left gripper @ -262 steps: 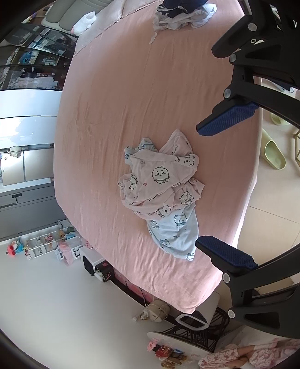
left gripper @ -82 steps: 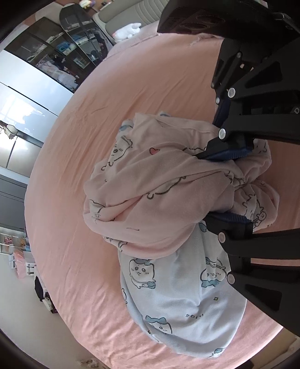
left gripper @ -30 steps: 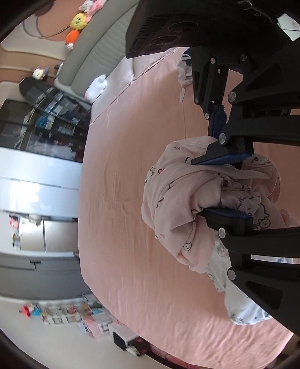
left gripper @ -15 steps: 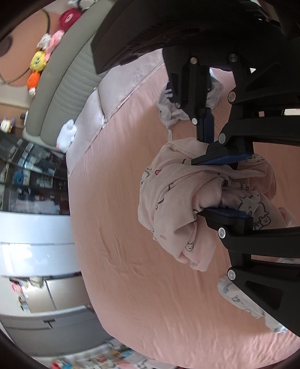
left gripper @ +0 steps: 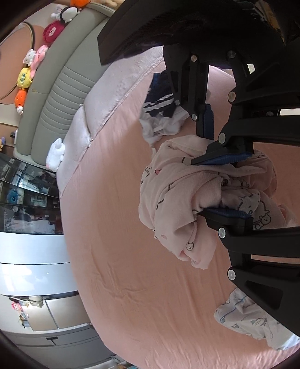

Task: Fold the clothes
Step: 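Lift the pink garment off the heap with both grippers, then lower the pink garment onto the bed and open both grippers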

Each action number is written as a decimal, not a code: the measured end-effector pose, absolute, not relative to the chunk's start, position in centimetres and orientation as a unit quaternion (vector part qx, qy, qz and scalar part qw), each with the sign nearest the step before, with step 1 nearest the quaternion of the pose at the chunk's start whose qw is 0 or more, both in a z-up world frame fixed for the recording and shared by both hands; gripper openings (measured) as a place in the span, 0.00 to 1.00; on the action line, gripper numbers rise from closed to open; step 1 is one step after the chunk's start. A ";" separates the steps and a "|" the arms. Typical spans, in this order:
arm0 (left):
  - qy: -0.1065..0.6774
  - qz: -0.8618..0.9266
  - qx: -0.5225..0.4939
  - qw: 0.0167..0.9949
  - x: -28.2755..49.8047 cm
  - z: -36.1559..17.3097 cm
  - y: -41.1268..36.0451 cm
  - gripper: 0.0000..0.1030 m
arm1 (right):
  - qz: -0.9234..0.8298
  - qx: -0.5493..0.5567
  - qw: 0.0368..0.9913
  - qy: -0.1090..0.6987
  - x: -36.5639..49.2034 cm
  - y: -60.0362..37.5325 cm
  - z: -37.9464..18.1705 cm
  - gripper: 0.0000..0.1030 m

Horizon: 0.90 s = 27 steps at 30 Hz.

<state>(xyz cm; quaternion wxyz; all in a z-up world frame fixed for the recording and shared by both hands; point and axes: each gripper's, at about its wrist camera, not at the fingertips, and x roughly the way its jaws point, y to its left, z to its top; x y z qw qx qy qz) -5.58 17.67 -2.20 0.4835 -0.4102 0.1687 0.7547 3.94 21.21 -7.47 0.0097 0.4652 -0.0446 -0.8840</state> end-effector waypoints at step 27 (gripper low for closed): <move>0.256 0.712 -0.454 0.470 -4.6 -10.4 16.2 0.30 | -0.855 0.518 0.013 -0.011 1.0 21.6 -14.2 0.24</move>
